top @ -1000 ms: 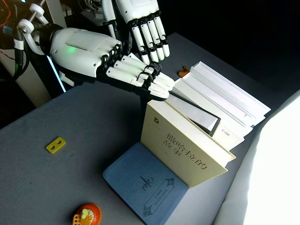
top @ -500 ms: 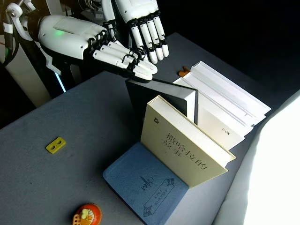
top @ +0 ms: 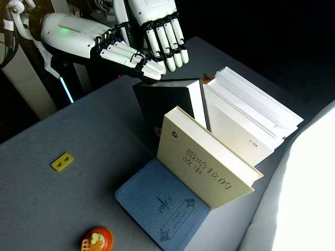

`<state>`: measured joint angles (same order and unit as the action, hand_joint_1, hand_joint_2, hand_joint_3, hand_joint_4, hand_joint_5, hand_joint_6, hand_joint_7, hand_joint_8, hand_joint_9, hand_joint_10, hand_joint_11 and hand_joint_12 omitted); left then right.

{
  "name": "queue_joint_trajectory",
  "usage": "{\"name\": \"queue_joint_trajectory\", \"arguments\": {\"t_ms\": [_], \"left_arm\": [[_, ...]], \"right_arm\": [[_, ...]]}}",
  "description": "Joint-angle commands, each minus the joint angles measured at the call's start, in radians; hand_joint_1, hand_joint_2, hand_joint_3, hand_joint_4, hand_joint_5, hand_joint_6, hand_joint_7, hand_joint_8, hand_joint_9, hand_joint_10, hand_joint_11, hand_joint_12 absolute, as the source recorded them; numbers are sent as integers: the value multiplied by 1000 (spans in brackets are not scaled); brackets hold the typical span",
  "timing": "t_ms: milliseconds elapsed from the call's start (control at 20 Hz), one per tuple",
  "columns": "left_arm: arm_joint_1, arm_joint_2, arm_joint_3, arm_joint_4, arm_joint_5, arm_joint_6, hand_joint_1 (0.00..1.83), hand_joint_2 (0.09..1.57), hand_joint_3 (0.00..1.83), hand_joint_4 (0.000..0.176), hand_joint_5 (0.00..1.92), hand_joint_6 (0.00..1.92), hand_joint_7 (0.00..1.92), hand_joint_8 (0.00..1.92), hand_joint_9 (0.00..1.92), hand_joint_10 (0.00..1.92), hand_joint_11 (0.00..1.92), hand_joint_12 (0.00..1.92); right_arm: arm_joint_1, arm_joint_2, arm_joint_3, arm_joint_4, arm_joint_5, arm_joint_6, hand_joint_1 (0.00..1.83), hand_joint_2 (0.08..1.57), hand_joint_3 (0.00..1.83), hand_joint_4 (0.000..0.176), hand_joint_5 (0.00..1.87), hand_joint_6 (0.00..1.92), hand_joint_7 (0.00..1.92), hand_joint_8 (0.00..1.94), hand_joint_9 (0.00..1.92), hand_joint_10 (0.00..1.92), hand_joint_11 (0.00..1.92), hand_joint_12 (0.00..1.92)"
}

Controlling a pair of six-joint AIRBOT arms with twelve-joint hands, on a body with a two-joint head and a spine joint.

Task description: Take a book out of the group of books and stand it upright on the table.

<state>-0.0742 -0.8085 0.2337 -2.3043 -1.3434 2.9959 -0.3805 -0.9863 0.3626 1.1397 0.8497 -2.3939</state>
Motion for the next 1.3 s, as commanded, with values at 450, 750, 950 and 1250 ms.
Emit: {"name": "queue_joint_trajectory", "arguments": {"t_ms": [450,750,950,1250], "left_arm": [[-16,-4,0,81,18,3,375,1405,0,12,74,7,55,3,40,4,0,125],[-17,-4,-1,81,18,3,386,1404,0,9,77,2,62,1,48,1,0,173],[-17,-4,-1,83,18,3,413,1394,0,8,106,4,94,4,63,3,0,188],[-17,-4,0,83,18,3,367,1406,0,6,82,2,86,3,68,4,0,277]], "right_arm": [[-47,5,4,-24,22,-14,80,1267,3,0,705,86,107,8,0,0,0,0],[-78,-10,8,-24,22,-23,57,1266,1,0,676,64,135,12,0,0,0,0],[-108,-31,27,-24,22,-34,73,1263,0,0,673,58,155,11,0,0,0,0],[-109,-14,0,-24,20,-34,56,1264,0,0,633,36,113,4,0,0,0,0]]}}
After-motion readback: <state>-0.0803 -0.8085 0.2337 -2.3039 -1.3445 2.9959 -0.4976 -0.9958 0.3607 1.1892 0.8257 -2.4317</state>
